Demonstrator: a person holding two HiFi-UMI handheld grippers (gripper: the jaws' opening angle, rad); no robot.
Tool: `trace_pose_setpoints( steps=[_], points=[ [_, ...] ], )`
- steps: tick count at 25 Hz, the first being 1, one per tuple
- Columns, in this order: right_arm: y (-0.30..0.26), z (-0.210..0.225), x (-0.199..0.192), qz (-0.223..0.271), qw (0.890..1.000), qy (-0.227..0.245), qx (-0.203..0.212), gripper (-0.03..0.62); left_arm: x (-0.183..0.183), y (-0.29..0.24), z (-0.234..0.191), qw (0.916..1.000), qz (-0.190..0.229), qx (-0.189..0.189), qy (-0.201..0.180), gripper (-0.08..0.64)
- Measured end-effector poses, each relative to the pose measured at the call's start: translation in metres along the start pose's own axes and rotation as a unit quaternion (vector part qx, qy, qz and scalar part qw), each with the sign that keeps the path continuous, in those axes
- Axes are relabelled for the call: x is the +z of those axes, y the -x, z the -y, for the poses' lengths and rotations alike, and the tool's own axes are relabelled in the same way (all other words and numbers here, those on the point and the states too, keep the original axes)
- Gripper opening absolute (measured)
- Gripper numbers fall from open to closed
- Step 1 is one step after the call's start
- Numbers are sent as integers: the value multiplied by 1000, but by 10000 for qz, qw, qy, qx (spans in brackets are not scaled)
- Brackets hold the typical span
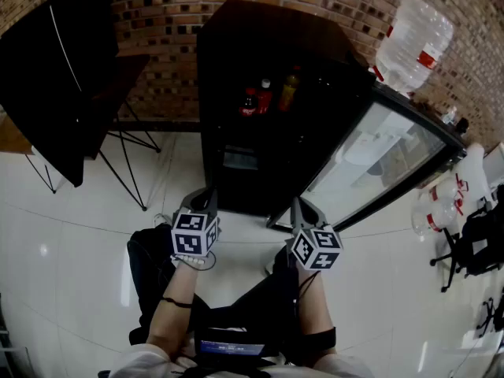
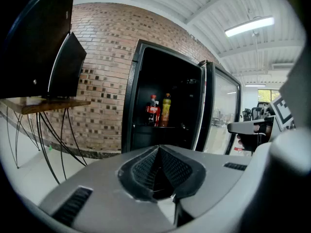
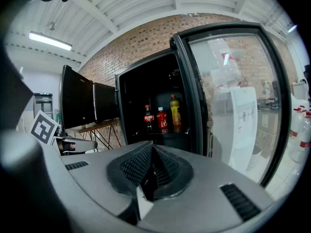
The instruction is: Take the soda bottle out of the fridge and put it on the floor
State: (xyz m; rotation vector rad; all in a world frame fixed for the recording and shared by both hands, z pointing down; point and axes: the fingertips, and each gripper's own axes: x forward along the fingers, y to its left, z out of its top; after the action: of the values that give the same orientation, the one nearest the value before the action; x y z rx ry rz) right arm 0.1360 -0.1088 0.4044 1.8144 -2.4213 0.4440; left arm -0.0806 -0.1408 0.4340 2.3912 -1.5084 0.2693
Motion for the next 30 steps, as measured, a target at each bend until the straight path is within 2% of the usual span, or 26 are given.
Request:
trace_pose_setpoints(
  steps=[7, 16, 20, 23, 27, 30],
  points=[
    [-2, -1, 0, -5, 10000, 9, 34, 14, 0, -4, 0, 10000, -17, -28, -18, 0],
    [-3, 2, -2, -27, 10000, -26, 38, 14, 17, -24, 8, 9999, 53, -54, -134, 2],
    [-3, 3, -1, -11, 10000, -62, 32, 14, 41, -45, 10, 9995, 218, -89, -211, 2],
    [-2, 5, -1, 1, 9999, -101, 22, 14, 66, -64, 11, 9986, 316, -83, -426, 5],
    [-3, 8, 1, 45, 9999, -133, 19, 14, 103, -95, 12, 9960, 493, -63, -749, 45],
    [-5, 9, 0, 38, 9999, -156, 36, 14, 125, -114, 11, 9952, 523, -30, -828, 125]
  ],
)
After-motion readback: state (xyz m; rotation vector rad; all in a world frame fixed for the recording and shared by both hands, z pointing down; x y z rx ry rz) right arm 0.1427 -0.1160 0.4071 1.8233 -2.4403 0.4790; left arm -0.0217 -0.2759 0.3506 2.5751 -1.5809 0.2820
